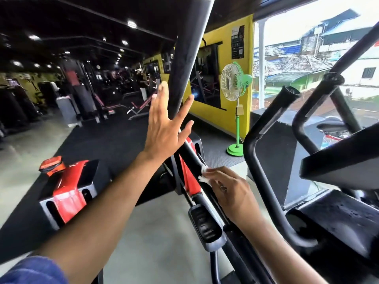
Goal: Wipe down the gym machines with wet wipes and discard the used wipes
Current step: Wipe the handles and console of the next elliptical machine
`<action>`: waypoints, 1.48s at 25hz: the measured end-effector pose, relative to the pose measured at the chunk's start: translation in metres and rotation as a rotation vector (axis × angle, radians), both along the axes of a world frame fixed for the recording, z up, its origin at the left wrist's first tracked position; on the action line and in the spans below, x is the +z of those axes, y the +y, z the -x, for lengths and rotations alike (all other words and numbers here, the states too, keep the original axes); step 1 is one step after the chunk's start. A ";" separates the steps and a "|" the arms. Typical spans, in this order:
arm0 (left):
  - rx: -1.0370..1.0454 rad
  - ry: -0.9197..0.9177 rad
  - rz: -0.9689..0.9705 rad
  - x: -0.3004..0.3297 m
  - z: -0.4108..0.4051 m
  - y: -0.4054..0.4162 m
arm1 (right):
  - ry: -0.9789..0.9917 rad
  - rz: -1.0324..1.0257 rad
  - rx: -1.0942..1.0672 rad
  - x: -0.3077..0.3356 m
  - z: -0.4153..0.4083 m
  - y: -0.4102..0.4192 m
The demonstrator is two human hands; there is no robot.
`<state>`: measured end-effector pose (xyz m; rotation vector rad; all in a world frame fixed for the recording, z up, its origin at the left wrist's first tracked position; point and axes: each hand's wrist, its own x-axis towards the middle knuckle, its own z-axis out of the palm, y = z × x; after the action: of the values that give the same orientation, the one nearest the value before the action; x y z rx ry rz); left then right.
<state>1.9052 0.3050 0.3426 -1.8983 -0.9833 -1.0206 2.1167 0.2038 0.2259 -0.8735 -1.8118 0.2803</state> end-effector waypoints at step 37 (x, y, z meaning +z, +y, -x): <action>-0.140 0.127 0.050 0.058 -0.001 -0.010 | 0.124 0.117 0.037 0.010 0.006 0.021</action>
<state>1.9059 0.2948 0.4011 -2.0698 -0.8203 -0.9491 2.1104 0.2244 0.2355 -0.8851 -1.7106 0.4581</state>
